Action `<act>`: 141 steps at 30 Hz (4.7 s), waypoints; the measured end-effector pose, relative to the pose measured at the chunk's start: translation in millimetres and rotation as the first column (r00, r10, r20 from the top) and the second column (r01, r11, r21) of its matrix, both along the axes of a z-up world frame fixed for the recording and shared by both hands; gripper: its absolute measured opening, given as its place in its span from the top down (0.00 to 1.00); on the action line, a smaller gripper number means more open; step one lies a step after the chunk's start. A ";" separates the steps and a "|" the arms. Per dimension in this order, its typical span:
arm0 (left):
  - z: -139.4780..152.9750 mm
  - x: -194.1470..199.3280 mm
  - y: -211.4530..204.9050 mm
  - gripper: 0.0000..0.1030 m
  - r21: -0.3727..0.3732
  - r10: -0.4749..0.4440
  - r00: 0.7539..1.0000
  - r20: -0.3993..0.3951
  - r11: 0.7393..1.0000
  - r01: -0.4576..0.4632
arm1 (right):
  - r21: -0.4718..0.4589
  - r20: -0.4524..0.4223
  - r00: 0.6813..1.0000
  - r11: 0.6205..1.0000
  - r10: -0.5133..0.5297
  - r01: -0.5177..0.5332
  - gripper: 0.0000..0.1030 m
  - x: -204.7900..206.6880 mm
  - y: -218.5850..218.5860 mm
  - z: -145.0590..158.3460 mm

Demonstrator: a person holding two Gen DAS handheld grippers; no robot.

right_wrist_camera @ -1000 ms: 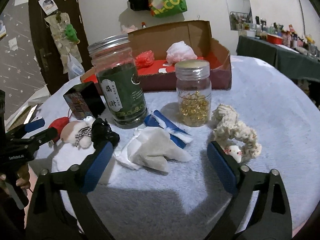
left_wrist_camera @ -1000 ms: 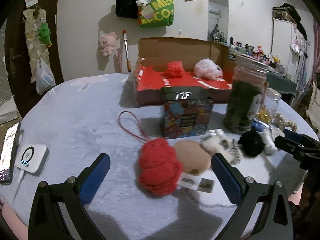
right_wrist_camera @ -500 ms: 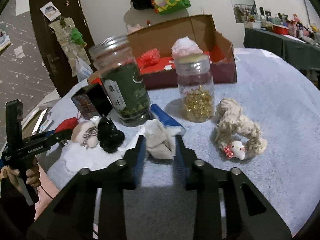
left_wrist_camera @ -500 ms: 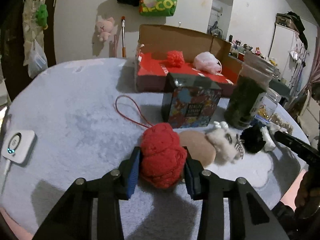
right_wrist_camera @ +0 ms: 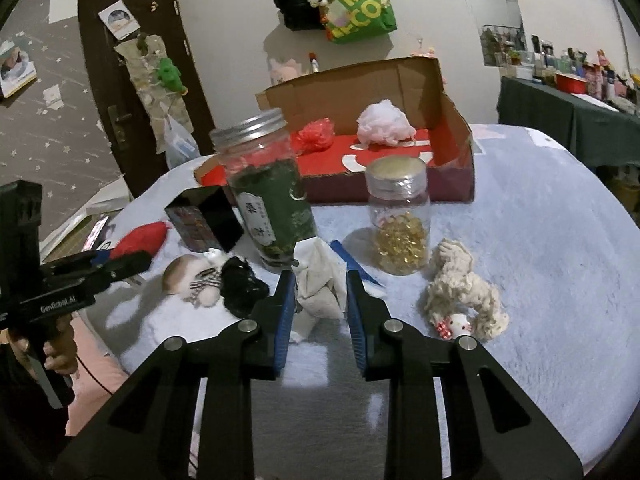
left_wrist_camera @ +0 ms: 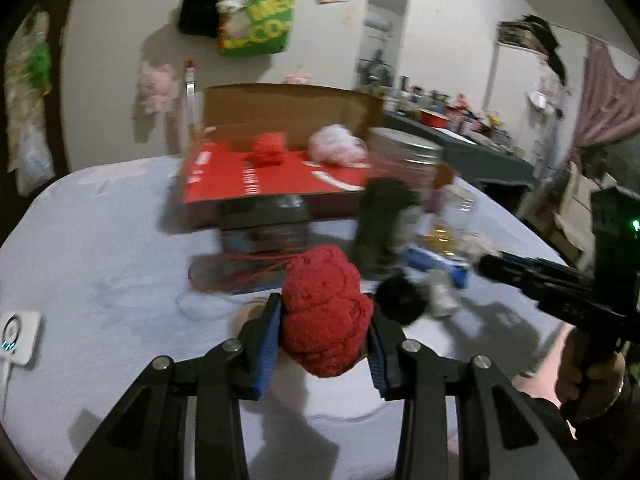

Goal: Organize soft objects
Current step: 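Grasp the red knitted bunny with the left tool while the right tool grasps the white cloth, then carry the red knitted bunny and white cloth into the box with both tools, then open both tools to drop the bunny and cloth inside the box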

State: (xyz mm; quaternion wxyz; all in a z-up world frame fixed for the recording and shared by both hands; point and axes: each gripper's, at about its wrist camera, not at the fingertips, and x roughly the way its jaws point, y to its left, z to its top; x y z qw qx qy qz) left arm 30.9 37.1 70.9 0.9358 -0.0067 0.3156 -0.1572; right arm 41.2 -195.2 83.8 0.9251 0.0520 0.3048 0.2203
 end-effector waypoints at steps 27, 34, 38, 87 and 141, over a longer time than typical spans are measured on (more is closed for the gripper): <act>-6.6 29.8 -30.4 0.61 -0.002 -0.097 0.993 -0.073 0.995 0.097 | -0.018 -0.064 0.994 0.996 0.089 -0.090 0.77 24.9 13.3 -5.0; -1.8 17.5 1.8 0.61 0.004 -0.033 0.997 -0.075 0.999 0.034 | -0.027 -0.072 0.996 0.998 0.049 -0.051 0.77 22.1 -6.1 -4.4; 0.0 12.4 23.0 0.61 0.022 0.019 0.996 -0.082 1.000 -0.017 | -0.026 -0.077 0.997 0.999 0.023 -0.025 0.77 21.4 -20.2 -2.6; 68.0 147.4 49.5 0.61 0.235 -0.117 0.993 0.022 0.966 0.109 | -0.226 -0.080 0.988 0.963 0.135 -0.150 0.77 152.2 -34.0 59.3; 15.6 308.3 -16.3 0.28 0.324 0.121 0.949 -0.290 0.946 -0.022 | -0.528 -0.296 0.952 0.844 -0.074 -0.099 0.40 300.3 54.9 15.1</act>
